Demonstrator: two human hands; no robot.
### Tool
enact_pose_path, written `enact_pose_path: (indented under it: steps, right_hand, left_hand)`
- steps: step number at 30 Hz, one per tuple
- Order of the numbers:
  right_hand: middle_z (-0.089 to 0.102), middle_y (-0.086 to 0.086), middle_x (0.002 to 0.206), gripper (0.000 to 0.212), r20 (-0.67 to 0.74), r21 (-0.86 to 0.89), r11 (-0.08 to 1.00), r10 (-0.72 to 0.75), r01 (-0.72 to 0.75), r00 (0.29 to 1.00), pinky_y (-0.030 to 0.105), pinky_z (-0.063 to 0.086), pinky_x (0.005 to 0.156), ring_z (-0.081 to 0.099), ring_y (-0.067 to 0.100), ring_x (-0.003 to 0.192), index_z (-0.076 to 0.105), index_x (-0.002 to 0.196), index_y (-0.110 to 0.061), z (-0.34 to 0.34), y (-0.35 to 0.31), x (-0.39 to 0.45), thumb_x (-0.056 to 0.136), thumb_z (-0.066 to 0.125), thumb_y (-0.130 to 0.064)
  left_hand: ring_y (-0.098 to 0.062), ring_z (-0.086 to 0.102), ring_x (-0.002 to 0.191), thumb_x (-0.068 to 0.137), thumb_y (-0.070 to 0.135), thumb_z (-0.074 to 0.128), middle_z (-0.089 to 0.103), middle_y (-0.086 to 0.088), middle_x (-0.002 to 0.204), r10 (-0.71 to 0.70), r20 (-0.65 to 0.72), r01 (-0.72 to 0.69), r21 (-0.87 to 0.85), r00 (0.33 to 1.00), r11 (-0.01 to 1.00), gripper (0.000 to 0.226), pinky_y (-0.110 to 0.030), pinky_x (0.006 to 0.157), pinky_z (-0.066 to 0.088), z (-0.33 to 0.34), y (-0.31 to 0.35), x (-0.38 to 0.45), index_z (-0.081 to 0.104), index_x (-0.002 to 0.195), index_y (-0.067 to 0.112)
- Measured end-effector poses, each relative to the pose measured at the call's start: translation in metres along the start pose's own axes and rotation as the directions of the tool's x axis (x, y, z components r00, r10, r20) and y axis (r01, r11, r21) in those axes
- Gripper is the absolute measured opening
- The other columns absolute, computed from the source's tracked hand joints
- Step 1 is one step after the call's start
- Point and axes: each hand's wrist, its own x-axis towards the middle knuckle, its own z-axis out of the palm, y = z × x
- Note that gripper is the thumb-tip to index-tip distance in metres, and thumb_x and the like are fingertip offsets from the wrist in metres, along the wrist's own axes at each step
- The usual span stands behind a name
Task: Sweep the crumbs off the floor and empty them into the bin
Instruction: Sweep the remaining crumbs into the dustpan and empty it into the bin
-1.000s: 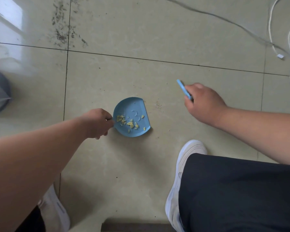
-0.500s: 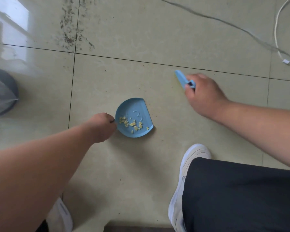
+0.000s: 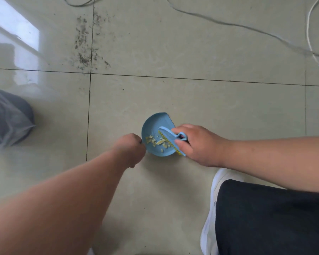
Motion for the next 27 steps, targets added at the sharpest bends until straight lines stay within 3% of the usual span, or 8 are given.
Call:
enact_pose_path:
  steps: [4,8,11,14,19,21,24,27]
  right_hand:
    - [0.047,0.002,0.073,0.019,-0.243,-0.001,0.999,0.036,-0.038,0.969,0.036,0.032,0.064,0.044,0.025,0.070,0.046,0.076,-0.013,-0.035,0.022,0.018,0.094,0.048,-0.020]
    - [0.045,0.004,0.079,0.018,-0.391,-0.155,0.952,0.184,-0.262,0.902,0.034,0.029,0.065,0.045,0.031,0.074,0.041,0.078,-0.016,-0.076,0.064,0.039,0.095,0.045,-0.019]
    - [0.053,0.016,0.099,0.010,-0.298,-0.269,0.911,0.230,-0.312,0.927,0.038,0.040,0.071,0.056,0.039,0.087,0.054,0.100,-0.009,-0.066,0.075,0.037,0.100,0.048,-0.017]
    - [0.055,0.017,0.113,0.031,-0.117,-0.274,0.944,0.159,-0.186,0.980,0.041,0.047,0.081,0.060,0.039,0.094,0.054,0.131,-0.008,-0.036,0.055,0.028,0.103,0.049,-0.021]
    - [0.056,0.005,0.105,0.022,0.081,-0.095,0.995,-0.032,0.039,0.996,0.039,0.046,0.083,0.057,0.025,0.090,0.059,0.116,-0.011,-0.005,0.013,0.009,0.104,0.050,-0.027]
    - [0.057,0.006,0.095,0.017,-0.013,-0.057,0.997,-0.048,0.047,0.999,0.038,0.043,0.077,0.053,0.025,0.084,0.059,0.102,-0.007,-0.014,0.014,0.013,0.102,0.051,-0.022]
    - [0.049,0.004,0.079,0.017,-0.235,-0.069,0.998,-0.021,0.005,0.972,0.038,0.037,0.069,0.045,0.025,0.075,0.048,0.081,-0.012,-0.045,0.033,0.031,0.097,0.051,-0.017]
    - [0.045,0.006,0.083,0.015,-0.397,-0.165,0.976,0.067,-0.143,0.915,0.034,0.028,0.066,0.043,0.028,0.075,0.045,0.082,-0.015,-0.082,0.063,0.056,0.097,0.048,-0.017]
  left_hand:
    - [-0.037,0.076,0.057,0.094,0.016,0.049,0.080,-0.022,0.078,0.014,-0.020,-0.014,0.004,1.000,1.000,0.026,-0.034,0.058,0.061,-0.002,0.000,0.002,0.069,0.084,0.003]
    - [-0.031,0.066,0.050,0.093,0.016,0.051,0.077,-0.021,0.074,-0.036,-0.072,0.034,-0.027,0.997,0.999,0.025,-0.040,0.056,0.061,-0.018,-0.033,0.001,0.070,0.082,0.004]
    - [-0.032,0.064,0.052,0.090,0.018,0.050,0.076,-0.025,0.076,-0.036,-0.075,0.034,-0.033,0.997,0.999,0.026,-0.050,0.061,0.065,-0.025,-0.046,-0.002,0.069,0.083,0.001]
    - [-0.031,0.066,0.050,0.088,0.022,0.050,0.076,-0.023,0.073,0.003,-0.077,-0.003,-0.003,0.997,1.000,0.028,-0.051,0.061,0.066,-0.020,-0.035,-0.001,0.070,0.082,0.003]
    - [-0.039,0.078,0.070,0.086,0.023,0.049,0.077,-0.016,0.073,0.059,-0.050,-0.058,0.010,0.997,0.998,0.024,-0.046,0.072,0.069,0.002,0.002,-0.002,0.065,0.073,0.009]
    - [-0.038,0.074,0.073,0.089,0.022,0.049,0.071,-0.015,0.075,0.078,-0.077,-0.079,-0.001,0.994,0.997,0.024,-0.040,0.070,0.064,0.006,0.007,0.000,0.060,0.072,0.010]
    - [-0.037,0.055,0.071,0.096,0.019,0.053,0.057,-0.010,0.066,0.107,-0.190,-0.100,0.049,0.976,0.994,0.032,-0.032,0.057,0.039,-0.007,-0.002,0.005,0.052,0.066,0.010]
    - [-0.035,0.051,0.063,0.096,0.022,0.055,0.053,-0.009,0.061,0.100,-0.283,-0.088,0.056,0.954,0.995,0.034,-0.030,0.053,0.038,-0.032,-0.023,0.010,0.053,0.065,0.007]
